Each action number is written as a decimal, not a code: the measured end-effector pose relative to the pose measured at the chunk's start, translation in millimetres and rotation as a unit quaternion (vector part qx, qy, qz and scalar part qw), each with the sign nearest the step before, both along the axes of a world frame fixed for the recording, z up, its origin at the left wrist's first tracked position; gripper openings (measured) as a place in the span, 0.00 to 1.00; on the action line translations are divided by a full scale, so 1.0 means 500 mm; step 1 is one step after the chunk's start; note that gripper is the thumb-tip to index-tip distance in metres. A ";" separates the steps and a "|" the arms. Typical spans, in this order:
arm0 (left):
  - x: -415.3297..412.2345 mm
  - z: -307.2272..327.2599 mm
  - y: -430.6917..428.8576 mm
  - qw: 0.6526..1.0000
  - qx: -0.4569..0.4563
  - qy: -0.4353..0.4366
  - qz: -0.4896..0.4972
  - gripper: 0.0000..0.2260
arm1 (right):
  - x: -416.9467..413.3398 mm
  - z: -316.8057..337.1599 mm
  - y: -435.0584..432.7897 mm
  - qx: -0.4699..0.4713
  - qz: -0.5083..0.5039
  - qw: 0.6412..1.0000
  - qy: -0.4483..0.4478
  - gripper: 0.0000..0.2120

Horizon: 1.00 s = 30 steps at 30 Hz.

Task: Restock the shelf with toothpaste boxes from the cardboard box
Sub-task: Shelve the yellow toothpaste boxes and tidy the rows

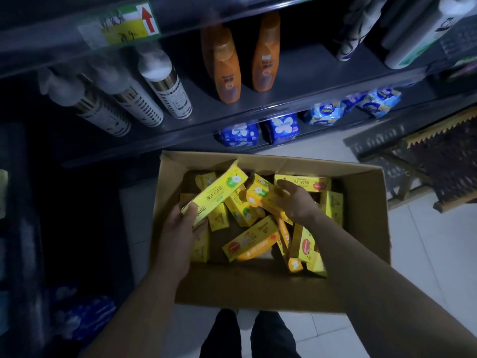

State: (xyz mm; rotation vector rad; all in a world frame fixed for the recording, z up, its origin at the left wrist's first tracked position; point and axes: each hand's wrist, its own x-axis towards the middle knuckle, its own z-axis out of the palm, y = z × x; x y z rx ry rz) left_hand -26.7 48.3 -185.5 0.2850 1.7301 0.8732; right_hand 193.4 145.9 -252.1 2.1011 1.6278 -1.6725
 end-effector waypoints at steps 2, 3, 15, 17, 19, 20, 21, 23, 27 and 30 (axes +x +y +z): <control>0.002 -0.001 0.000 1.000 -0.002 0.016 0.002 0.06 | -0.020 -0.007 0.009 0.010 0.045 0.999 -0.021 0.28; 0.001 -0.002 -0.001 1.000 -0.003 0.012 0.010 0.07 | -0.029 -0.011 0.013 0.017 0.085 0.995 -0.051 0.29; -0.022 0.076 -0.008 0.996 0.029 -0.015 0.080 0.06 | -0.038 0.105 -0.012 0.038 0.030 0.998 -0.039 0.18; -0.031 0.109 -0.008 0.995 0.044 -0.023 0.088 0.05 | -0.031 0.147 -0.022 0.048 0.000 0.999 -0.006 0.23; -0.039 0.149 -0.009 0.993 0.058 -0.041 0.099 0.05 | -0.024 0.193 -0.032 0.054 -0.015 0.998 0.034 0.31; -0.043 0.169 -0.010 0.992 0.065 -0.042 0.103 0.05 | -0.023 0.217 -0.036 0.057 -0.014 0.997 0.053 0.33; -0.048 0.189 -0.012 0.991 0.074 -0.040 0.106 0.05 | -0.021 0.239 -0.040 0.060 -0.010 0.996 0.070 0.34; -0.057 0.227 -0.017 0.988 0.093 -0.033 0.118 0.05 | -0.023 0.282 -0.045 0.061 -0.002 0.994 0.095 0.32; -0.072 0.308 -0.038 0.982 0.115 -0.020 0.151 0.06 | -0.039 0.368 -0.055 0.006 -0.013 0.988 0.151 0.23; -0.079 0.369 -0.067 0.974 0.134 -0.021 0.182 0.12 | -0.050 0.433 -0.057 -0.003 0.010 0.981 0.193 0.23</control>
